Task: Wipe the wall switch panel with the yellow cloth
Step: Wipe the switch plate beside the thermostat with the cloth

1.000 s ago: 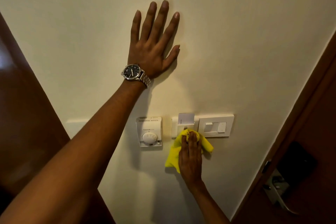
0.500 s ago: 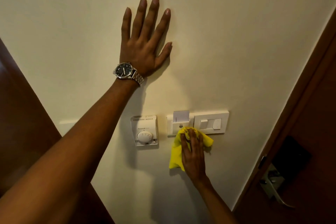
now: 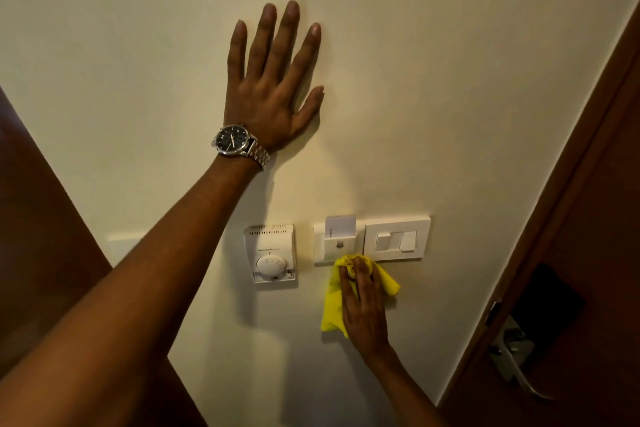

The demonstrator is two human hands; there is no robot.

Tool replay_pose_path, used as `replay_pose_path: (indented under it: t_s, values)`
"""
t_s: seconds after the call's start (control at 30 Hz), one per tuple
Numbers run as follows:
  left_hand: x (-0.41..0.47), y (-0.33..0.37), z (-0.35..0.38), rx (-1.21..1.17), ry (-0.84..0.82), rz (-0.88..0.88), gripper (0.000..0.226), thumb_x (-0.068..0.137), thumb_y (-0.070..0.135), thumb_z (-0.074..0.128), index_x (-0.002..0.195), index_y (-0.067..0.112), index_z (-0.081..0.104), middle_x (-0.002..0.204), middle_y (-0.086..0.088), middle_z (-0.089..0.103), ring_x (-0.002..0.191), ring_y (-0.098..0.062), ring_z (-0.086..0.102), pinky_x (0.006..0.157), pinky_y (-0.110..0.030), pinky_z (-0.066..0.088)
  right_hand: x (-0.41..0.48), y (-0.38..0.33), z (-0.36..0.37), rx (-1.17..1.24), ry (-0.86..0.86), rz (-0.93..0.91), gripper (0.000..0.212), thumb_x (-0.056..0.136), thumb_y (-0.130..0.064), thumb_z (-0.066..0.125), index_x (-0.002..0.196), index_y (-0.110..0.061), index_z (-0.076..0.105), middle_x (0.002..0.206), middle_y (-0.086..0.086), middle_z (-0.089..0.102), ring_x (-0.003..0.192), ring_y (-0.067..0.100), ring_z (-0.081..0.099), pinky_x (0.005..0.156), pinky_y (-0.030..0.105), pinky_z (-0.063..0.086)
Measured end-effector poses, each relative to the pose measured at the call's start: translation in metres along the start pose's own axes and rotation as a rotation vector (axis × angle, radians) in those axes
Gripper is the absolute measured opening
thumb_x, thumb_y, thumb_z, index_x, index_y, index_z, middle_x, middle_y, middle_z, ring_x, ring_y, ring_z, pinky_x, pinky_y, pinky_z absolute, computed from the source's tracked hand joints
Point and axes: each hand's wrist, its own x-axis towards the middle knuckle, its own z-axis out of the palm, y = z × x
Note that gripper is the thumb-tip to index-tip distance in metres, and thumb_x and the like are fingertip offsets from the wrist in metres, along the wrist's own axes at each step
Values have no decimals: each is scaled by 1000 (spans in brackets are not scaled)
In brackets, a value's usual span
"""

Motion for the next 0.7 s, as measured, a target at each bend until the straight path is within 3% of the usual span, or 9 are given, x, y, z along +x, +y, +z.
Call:
replay_pose_path:
  t_s: [0.2, 0.37, 0.5, 0.7]
  values:
    - [1, 0, 3, 8, 9, 7, 68, 105, 57, 36, 162, 20, 33, 165, -18, 37, 153, -40, 33, 124, -62, 27, 32, -8, -4, 50, 35, 46, 54, 109, -24, 31, 158, -8, 13, 163, 19, 16, 154, 36, 9, 125, 51, 13]
    - [-1, 0, 1, -8, 5, 1, 67, 106, 56, 36, 162, 19, 34, 165, -18, 37, 154, -39, 32, 124, -62, 28, 3, -6, 0, -12, 2, 25, 52, 109, -21, 28, 158, -11, 14, 167, 14, 3, 154, 34, 6, 118, 52, 33]
    - [0, 0, 4, 14, 25, 10, 68, 105, 57, 36, 162, 20, 33, 165, -17, 37, 154, -39, 33, 124, -62, 28, 27, -20, -2, 48, 14, 85, 49, 110, -20, 26, 157, -8, 17, 165, 18, 12, 153, 37, 13, 123, 52, 18]
    - [-1, 0, 2, -11, 8, 2, 67, 106, 56, 36, 162, 20, 33, 166, -17, 36, 155, -38, 31, 125, -62, 27, 16, -18, 0, 14, 35, 80, 40, 111, -18, 25, 149, -10, 35, 166, 16, 7, 154, 34, 11, 115, 57, 21]
